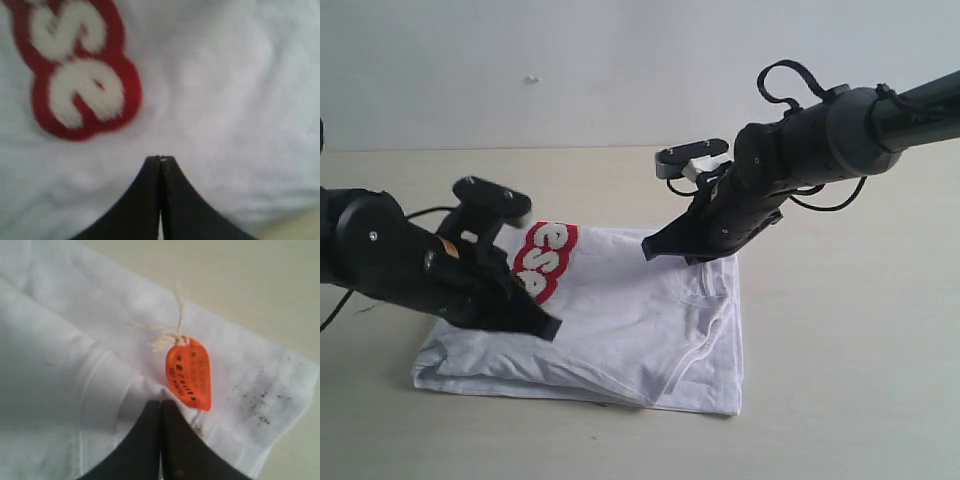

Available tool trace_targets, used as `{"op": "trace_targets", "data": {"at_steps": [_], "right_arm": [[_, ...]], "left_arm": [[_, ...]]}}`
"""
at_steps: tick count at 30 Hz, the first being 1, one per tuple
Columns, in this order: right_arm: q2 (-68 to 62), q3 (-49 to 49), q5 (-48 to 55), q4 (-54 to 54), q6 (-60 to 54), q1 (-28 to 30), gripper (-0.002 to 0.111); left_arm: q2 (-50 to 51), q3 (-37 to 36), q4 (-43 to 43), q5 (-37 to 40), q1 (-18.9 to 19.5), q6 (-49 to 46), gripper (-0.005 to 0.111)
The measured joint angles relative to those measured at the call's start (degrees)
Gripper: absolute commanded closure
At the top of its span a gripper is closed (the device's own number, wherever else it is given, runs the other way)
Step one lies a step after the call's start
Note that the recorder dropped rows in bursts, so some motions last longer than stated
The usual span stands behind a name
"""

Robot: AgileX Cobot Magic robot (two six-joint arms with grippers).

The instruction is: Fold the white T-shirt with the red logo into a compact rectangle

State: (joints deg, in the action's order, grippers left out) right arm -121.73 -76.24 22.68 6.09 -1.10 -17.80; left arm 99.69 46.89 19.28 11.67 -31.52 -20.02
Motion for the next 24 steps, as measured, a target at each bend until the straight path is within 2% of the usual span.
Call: {"op": "trace_targets", "data": {"at_steps": [2,5,10,14,24], "right_arm": [[1.3,0.0,1.2,-0.1,-0.2,0.0,0.108],[2.8,0.0,4.8,-0.2,-1.0,0.0,0.108],[3.6,0.0,12.0,-0.6,-1.9,0.0,0.108],[1.9,0.6,13.3,-1.2,-1.9,0.0,0.108],[0.1,0.3,13.4,-6.1,1.1,0.3,0.108]], "left_arm": [[-0.4,0.4,0.9,-5.4,1.1,1.2,0.107],[-0.2,1.4,3.2,-8.7,3.8,2.7,0.107],[4.4,1.9,4.1,-7.7,10.3,3.1,0.107],[8.7,1.9,4.6,-6.9,14.1,3.3,0.107],[10.5,2.5,4.8,-6.1,14.6,3.5,0.107]]}}
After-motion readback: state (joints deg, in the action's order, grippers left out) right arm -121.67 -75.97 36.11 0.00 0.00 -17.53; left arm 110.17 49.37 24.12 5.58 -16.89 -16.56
